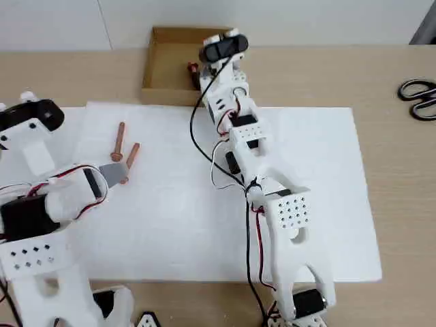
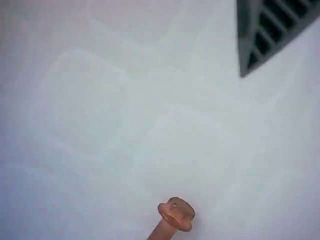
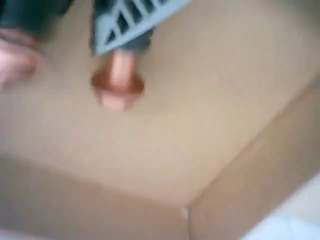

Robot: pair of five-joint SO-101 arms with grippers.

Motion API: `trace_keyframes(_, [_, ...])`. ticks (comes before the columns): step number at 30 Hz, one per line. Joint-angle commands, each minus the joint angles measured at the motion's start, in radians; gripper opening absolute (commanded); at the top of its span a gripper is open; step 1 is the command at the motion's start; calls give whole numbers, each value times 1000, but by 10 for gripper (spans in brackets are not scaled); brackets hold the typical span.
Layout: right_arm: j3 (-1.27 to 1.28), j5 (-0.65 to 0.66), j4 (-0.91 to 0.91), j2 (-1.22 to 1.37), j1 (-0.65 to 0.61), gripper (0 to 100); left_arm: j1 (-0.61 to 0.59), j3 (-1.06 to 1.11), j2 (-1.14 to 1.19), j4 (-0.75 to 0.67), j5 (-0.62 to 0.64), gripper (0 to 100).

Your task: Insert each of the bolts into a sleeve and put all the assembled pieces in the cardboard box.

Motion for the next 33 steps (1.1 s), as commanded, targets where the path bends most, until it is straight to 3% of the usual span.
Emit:
trace_keyframes(1, [-114,11,50,-25,19,165,-2,-5,-9,2,-5,329])
trace_keyframes(10, [-399,11,395,-25,56,158,0,-5,-9,37,-8,329])
trace_keyframes(17, [-806,5,929,-25,90,158,-6,-7,-9,63,-259,329])
trace_keyframes(22, [-1088,8,1280,-25,90,158,-6,-7,-9,63,-341,329])
trace_keyframes(29, [-1082,6,1633,-220,90,158,-6,-7,-9,63,-344,329])
trace_keyframes(33, [-1026,6,1638,-366,110,158,-6,-7,-9,63,-344,329])
